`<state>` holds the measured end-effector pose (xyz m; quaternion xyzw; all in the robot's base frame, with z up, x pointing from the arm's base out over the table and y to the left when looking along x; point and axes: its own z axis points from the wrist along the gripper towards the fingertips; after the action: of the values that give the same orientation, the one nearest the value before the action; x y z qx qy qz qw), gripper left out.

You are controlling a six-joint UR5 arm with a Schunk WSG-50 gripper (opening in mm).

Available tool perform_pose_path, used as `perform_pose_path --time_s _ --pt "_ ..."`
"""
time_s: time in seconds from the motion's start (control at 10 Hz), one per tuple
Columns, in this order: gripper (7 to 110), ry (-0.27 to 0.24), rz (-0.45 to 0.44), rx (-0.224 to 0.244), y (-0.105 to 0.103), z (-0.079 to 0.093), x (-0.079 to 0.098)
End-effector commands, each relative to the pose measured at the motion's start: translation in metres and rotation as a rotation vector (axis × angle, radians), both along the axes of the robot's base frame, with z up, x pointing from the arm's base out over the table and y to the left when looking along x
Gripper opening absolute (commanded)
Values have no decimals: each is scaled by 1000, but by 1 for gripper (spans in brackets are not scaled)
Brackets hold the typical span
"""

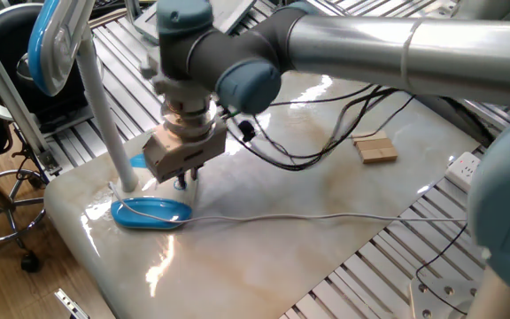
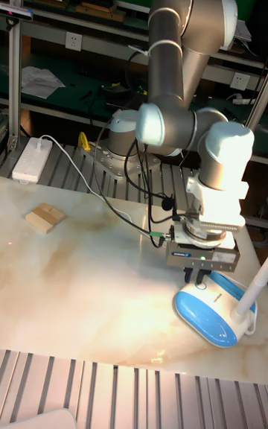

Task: Turn on the desk lamp by pressing the button

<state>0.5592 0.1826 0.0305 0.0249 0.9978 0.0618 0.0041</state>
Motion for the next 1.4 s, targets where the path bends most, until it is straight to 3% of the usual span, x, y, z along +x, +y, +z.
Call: perform_pose_path --time_s 0.0,0.3,0.6,0.7,1.0,1.1,1.3 --pt "44 59 69 -3 -37 58 -15" --pt "44 74 90 -22 -36 78 -15" --pt "44 30 314 -171 -76 74 -2" --pt "44 17 312 -198 -85 75 2" --pt "44 15 186 -139 -104 85 4" --pt "44 9 149 -143 -108 85 4" --pt "44 18 30 -87 -93 83 4"
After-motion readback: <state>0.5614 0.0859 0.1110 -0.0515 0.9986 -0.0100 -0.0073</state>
